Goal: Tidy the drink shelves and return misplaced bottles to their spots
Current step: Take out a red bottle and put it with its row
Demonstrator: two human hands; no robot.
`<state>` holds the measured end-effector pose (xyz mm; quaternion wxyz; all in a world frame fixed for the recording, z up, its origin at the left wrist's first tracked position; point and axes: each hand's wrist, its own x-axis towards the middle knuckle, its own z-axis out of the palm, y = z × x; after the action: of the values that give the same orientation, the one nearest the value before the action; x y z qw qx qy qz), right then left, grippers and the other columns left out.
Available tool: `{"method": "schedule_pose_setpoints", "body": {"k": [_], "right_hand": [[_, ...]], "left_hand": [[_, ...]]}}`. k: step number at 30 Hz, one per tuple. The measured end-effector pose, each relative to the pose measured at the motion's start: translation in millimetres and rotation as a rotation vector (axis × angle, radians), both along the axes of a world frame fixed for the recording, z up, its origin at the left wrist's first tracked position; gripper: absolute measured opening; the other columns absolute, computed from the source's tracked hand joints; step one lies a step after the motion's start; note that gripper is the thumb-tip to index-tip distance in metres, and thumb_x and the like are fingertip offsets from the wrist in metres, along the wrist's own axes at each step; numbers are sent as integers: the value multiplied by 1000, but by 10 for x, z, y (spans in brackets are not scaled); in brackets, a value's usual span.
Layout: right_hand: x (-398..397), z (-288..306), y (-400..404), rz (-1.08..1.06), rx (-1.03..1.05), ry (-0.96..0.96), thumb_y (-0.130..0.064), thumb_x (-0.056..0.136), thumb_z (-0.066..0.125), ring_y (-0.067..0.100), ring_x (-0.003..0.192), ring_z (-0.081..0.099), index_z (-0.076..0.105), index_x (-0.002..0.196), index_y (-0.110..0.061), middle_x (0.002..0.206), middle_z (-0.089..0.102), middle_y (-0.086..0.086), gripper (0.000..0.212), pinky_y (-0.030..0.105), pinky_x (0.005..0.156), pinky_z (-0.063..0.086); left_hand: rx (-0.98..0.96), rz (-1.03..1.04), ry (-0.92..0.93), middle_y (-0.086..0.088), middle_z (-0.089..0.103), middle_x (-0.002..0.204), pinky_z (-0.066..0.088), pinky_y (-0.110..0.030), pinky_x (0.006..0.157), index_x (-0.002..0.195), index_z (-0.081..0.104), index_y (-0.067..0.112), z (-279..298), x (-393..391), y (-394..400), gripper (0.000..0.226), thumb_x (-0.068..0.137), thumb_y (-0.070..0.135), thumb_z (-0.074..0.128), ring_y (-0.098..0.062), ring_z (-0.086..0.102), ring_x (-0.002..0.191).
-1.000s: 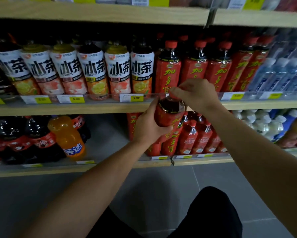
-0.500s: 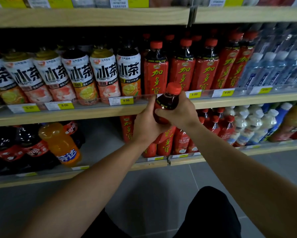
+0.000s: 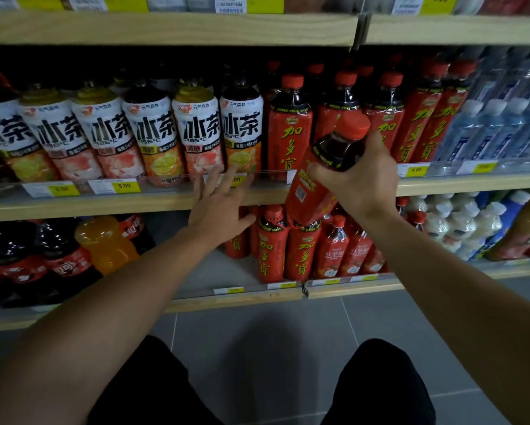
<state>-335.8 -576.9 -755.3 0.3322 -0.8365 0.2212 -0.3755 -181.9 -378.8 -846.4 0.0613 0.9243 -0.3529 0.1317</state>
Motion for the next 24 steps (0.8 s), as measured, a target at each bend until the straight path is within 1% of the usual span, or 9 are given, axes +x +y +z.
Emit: {"method": "schedule_pose_setpoints", "body": {"k": [3,7,9,12,15,19,24], "right_hand": [[41,94,63,-39,-1,-90,-66,57,78,14,103,63,50,119,-24,114,62,-5,80,42,89,56],[136,210,154,-74,7,-192,-62,57,78,14,103,62,51,119,-22,113,62,-7,78,44,88,54],[208,256,202,-81,3,-215,-60,58,78,13,104,61,52,120,-22,114,61,-7,77,44,88,54],[323,295,255,-102,-16,-225,-59,61,76,13,111,59,53,131,-22,123,58,-7,83,46,92,52],[413,287,282,-112,-1,-254,-56,63,78,13,115,57,51,137,-20,128,55,-5,86,45,94,52],[507,262,299,-129,-6,-271,-50,65,80,13,112,58,52,137,-20,130,54,-5,82,42,92,52],[648,212,280,-147,3,-246,-51,66,79,15,115,56,49,140,-19,135,51,-4,86,42,92,50]], "left_hand": [[78,24,-51,-5,1,166,-1,-65,117,156,13,38,-27,92,-9,89,83,69,55,-39,-5,150],[157,38,-108,-6,4,166,4,-70,113,155,14,39,-130,124,-26,92,80,71,56,-42,-2,149],[185,51,-121,-5,1,166,5,-73,112,155,16,39,-149,136,-13,90,81,71,55,-42,-4,149],[228,49,-110,-3,-7,166,0,-75,110,154,16,41,-151,167,7,84,84,73,50,-39,-9,149],[208,33,-66,-1,-9,165,2,-76,110,154,17,42,-171,195,15,85,83,73,52,-36,-12,149],[181,27,12,1,-14,164,7,-77,110,154,14,43,-194,216,12,90,81,71,58,-35,-19,147],[135,17,38,1,-10,164,11,-79,107,152,19,43,-211,223,3,91,77,69,64,-34,-19,146]]}}
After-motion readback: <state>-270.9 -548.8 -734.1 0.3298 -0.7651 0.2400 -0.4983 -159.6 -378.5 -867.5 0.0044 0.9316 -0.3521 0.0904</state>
